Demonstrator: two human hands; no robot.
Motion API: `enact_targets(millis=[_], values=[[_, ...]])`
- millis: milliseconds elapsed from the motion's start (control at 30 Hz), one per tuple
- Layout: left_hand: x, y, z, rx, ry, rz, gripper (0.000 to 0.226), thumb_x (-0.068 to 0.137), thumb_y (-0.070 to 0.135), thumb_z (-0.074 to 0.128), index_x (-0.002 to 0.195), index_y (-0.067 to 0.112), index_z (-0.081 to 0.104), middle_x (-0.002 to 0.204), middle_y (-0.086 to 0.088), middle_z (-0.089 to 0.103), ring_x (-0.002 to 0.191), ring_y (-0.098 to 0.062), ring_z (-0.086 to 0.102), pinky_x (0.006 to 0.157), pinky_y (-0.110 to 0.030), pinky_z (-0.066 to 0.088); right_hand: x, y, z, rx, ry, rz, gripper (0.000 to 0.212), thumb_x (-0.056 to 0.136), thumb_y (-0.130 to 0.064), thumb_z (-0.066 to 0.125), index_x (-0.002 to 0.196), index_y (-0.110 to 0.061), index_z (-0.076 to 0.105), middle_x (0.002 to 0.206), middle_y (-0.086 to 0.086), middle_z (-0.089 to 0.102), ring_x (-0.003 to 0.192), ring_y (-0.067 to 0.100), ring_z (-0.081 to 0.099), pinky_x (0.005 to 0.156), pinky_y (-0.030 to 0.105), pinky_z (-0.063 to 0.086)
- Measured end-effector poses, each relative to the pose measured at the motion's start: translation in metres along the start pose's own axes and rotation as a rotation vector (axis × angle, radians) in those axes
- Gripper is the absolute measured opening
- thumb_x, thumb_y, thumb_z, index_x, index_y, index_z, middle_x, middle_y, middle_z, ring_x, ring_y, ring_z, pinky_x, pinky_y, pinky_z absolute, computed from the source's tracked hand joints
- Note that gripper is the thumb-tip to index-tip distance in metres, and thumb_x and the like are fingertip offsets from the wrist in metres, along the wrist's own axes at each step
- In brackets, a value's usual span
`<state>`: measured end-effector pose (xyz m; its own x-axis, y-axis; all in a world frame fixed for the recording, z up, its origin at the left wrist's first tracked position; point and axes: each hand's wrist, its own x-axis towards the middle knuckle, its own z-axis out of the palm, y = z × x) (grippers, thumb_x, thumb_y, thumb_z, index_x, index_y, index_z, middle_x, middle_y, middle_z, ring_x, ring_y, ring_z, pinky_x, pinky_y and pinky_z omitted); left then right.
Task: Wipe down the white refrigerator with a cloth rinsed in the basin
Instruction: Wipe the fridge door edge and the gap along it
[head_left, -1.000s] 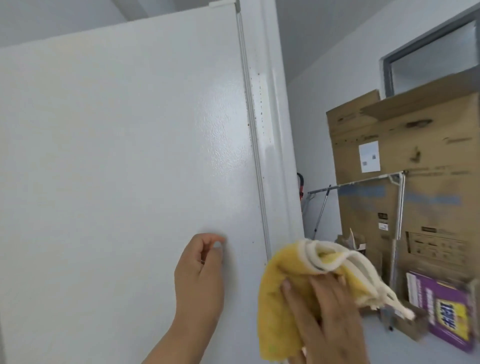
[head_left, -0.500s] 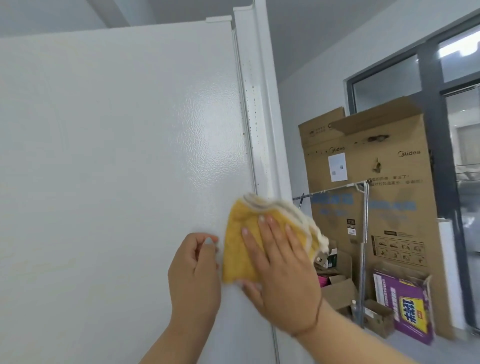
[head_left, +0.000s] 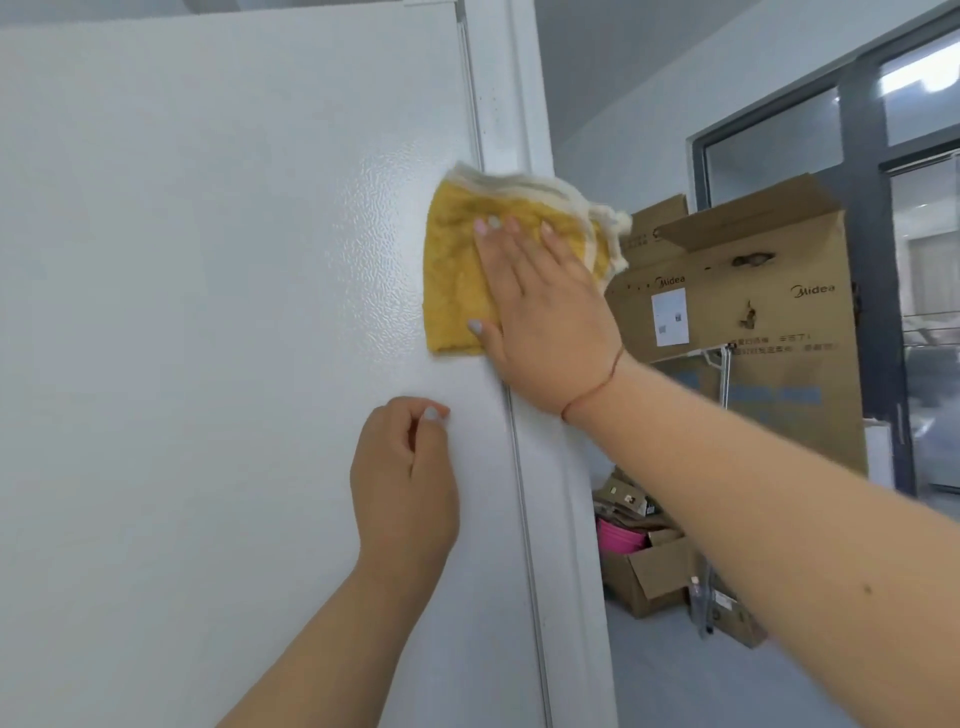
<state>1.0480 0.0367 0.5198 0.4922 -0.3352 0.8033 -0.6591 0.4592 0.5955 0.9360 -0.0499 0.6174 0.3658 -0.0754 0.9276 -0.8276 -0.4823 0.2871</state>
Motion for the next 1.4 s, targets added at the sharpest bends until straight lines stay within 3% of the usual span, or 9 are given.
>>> enact_targets(millis=[167,333,467,567,667,800,1000,1200,1400], values=[[0.003,0.003,0.002,0.033,0.029,0.009,0.028,0.084,0.033,0.036,0.072,0.018,0.057,0.074,0.006,0.059,0.073,-0.006,0.054,0.065,-0.026,0.039,-0.106,-0.038,0.012,0.174,-0.080,0.048,0.071,0.083,-0.037,0.046,0.142,0.001,0.039,0.146,0.017,0.042,0.137,0.031,0.038,0.116,0.042,0.018],[0.019,0.014,0.003,0.160,0.059,0.218,0.028,0.084,0.029,0.038,0.093,0.025,0.065,0.093,0.019,0.058,0.090,0.001,0.047,0.079,-0.019,0.035,-0.141,-0.047,0.016,0.167,-0.146,0.095,0.071,0.078,-0.043,0.053,0.140,-0.008,0.047,0.148,0.009,0.042,0.139,0.023,0.037,0.113,0.045,0.023],[0.047,0.021,0.012,0.278,0.007,0.429,0.053,0.090,0.041,0.028,0.125,0.018,0.061,0.130,0.005,0.057,0.127,-0.007,0.040,0.109,-0.019,0.018,-0.111,-0.030,0.010,0.068,-0.097,0.132,0.073,0.079,-0.052,0.049,0.140,-0.013,0.048,0.149,0.007,0.041,0.143,0.031,0.027,0.112,0.055,0.020],[0.064,0.025,0.018,0.359,-0.046,0.458,0.068,0.093,0.052,0.013,0.146,0.022,0.043,0.155,0.005,0.033,0.145,0.001,0.011,0.118,-0.022,-0.008,-0.074,-0.016,0.004,0.004,-0.067,0.079,0.070,0.083,-0.051,0.044,0.139,-0.009,0.049,0.147,0.011,0.044,0.144,0.030,0.024,0.114,0.055,0.016],[0.073,0.023,0.024,0.395,-0.071,0.503,0.073,0.094,0.060,0.002,0.152,0.023,0.026,0.160,0.008,0.020,0.143,0.009,-0.006,0.117,-0.025,-0.015,-0.029,-0.002,-0.003,-0.032,-0.032,0.060,0.066,0.083,-0.048,0.046,0.135,-0.007,0.053,0.143,0.012,0.049,0.143,0.029,0.027,0.114,0.055,0.017],[0.076,0.019,0.026,0.374,-0.059,0.496,0.074,0.092,0.065,-0.008,0.152,0.026,0.010,0.159,0.014,0.013,0.144,0.009,-0.009,0.118,-0.026,-0.015,0.033,0.019,-0.018,-0.057,0.012,0.059,0.069,0.081,-0.051,0.037,0.131,-0.008,0.057,0.141,0.008,0.052,0.142,0.026,0.031,0.113,0.052,0.015],[0.077,0.018,0.027,0.396,-0.039,0.532,0.070,0.095,0.062,-0.004,0.151,0.024,0.015,0.157,0.019,0.011,0.146,0.006,-0.005,0.118,-0.025,-0.014,0.125,0.049,-0.053,-0.059,-0.064,0.073,0.072,0.092,-0.053,0.036,0.151,-0.016,0.019,0.160,-0.003,0.013,0.148,0.018,-0.006,0.118,0.047,-0.003],[0.079,0.016,0.027,0.395,-0.028,0.540,0.068,0.096,0.061,-0.001,0.151,0.025,0.018,0.157,0.019,0.011,0.147,0.005,-0.004,0.119,-0.025,-0.013,0.188,0.070,-0.069,-0.210,-0.105,0.029,0.073,0.092,-0.059,0.031,0.149,-0.015,0.022,0.158,0.000,0.020,0.148,0.022,0.001,0.117,0.051,0.007],[0.079,0.016,0.027,0.405,-0.010,0.562,0.071,0.099,0.056,0.001,0.151,0.017,0.028,0.157,0.014,0.017,0.146,0.005,-0.002,0.119,-0.026,-0.012,0.142,0.060,-0.060,-0.207,0.061,-0.036,0.062,0.087,-0.055,0.042,0.126,-0.009,0.053,0.126,0.004,0.060,0.134,0.026,0.033,0.116,0.046,0.015]])
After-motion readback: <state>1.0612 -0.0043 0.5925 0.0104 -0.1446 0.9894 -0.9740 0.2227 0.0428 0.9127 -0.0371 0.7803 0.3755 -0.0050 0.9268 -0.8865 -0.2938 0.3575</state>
